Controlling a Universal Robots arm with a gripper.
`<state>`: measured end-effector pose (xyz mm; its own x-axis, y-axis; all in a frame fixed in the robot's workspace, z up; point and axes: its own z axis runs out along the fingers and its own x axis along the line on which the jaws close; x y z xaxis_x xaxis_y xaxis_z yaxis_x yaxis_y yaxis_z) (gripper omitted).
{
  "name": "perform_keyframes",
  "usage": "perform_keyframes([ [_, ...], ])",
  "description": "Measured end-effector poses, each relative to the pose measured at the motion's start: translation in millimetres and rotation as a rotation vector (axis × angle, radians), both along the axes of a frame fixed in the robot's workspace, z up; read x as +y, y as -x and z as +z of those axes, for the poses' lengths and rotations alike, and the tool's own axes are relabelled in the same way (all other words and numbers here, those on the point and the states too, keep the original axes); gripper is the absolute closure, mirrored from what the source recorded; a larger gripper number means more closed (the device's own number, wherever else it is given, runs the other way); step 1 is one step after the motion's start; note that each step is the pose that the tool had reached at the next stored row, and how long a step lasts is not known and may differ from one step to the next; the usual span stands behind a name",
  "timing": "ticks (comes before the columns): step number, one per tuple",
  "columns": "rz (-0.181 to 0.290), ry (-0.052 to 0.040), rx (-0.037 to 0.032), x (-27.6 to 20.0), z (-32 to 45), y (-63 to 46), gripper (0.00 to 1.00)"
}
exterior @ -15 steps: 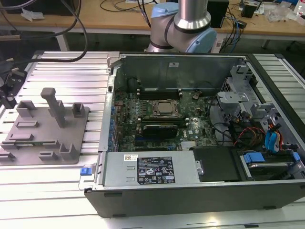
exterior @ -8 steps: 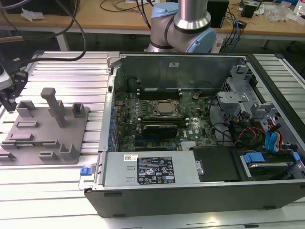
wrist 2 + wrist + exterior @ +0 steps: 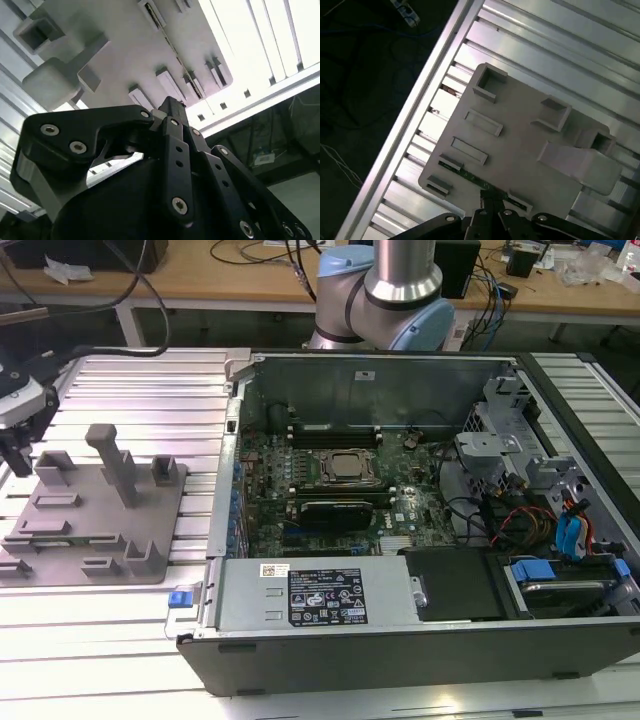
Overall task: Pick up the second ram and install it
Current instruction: 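Pick up the second ram and move it above second insertion slot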
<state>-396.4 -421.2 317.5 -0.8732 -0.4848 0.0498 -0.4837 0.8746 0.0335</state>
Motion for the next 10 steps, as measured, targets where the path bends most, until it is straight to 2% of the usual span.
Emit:
perform_keyframes([
  [1,0.052,0.0007,0.0001,0.0,-0.2,0.0,0.92],
  [3,0.1,0.001,0.0,0.0,-0.5,0.0,0.92],
  [5,0.187,0.0016,0.0,0.0,-0.9,0.0,0.92],
  [10,0.324,0.0028,0.0,0.0,-1.4,0.0,0.92],
])
